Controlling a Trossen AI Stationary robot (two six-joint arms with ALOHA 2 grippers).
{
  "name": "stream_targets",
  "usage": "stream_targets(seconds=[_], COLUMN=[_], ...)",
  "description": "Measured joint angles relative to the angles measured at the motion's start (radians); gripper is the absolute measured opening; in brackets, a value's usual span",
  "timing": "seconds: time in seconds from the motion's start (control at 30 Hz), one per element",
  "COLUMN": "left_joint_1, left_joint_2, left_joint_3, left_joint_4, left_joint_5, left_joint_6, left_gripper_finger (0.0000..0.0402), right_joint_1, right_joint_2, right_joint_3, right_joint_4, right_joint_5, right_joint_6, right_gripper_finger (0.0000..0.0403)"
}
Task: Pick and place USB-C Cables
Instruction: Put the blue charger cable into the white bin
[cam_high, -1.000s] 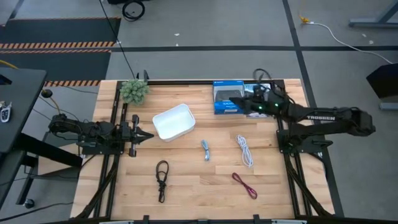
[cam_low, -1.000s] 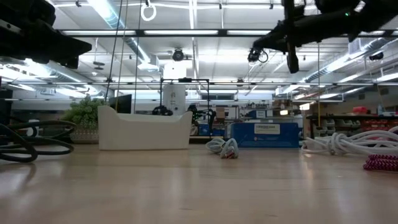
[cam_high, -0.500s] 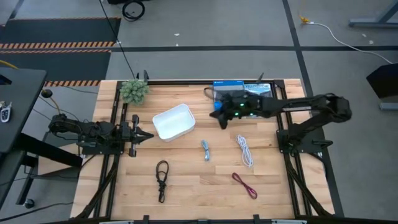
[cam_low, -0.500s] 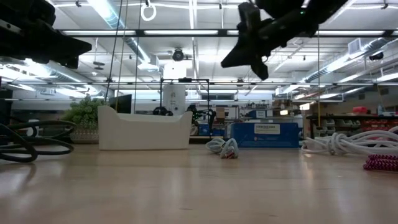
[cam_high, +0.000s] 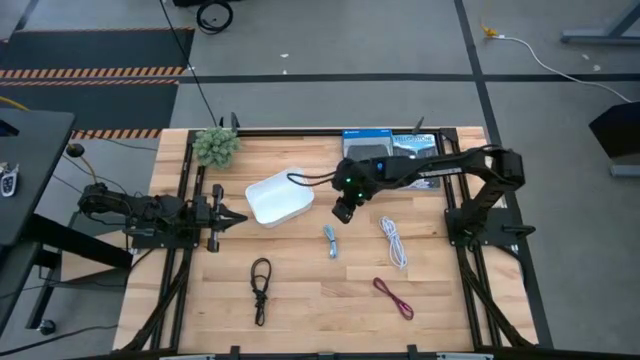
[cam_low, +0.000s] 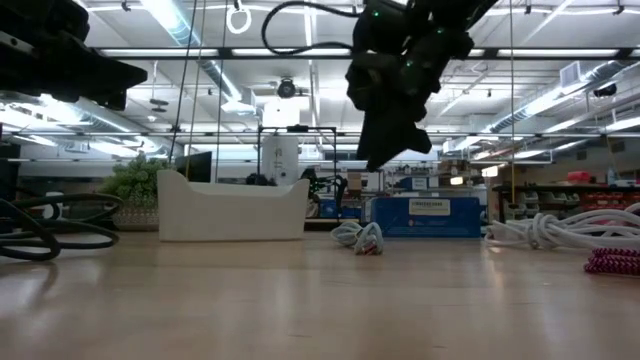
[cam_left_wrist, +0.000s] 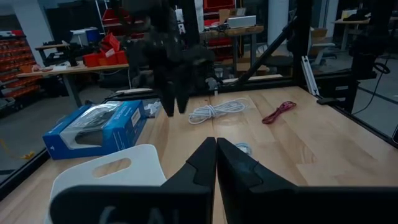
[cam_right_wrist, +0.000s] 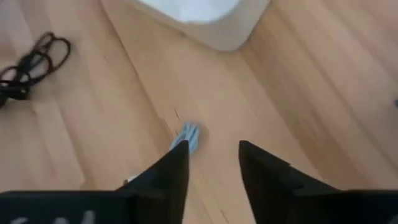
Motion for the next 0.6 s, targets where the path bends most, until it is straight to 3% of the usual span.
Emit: stream_targets(seconds=[0.23, 0.6], left_joint_1=[0.0, 0.0], left_joint_2=[0.0, 0.0], left_joint_3=[0.0, 0.0], left_joint_4=[0.0, 0.0], left_joint_5=[0.0, 0.0], left_joint_6=[0.0, 0.0], left_gripper_finger=[0.0021, 0.002], right_joint_1=[0.063, 0.184], right_joint_2=[0.062, 0.111], right_joint_3=[0.0, -0.001], right_joint_4=[-0.01, 0.036], right_joint_5=[0.035, 0.197], right_joint_6=[0.076, 0.074], right_gripper_finger=[0.0197, 0.0201])
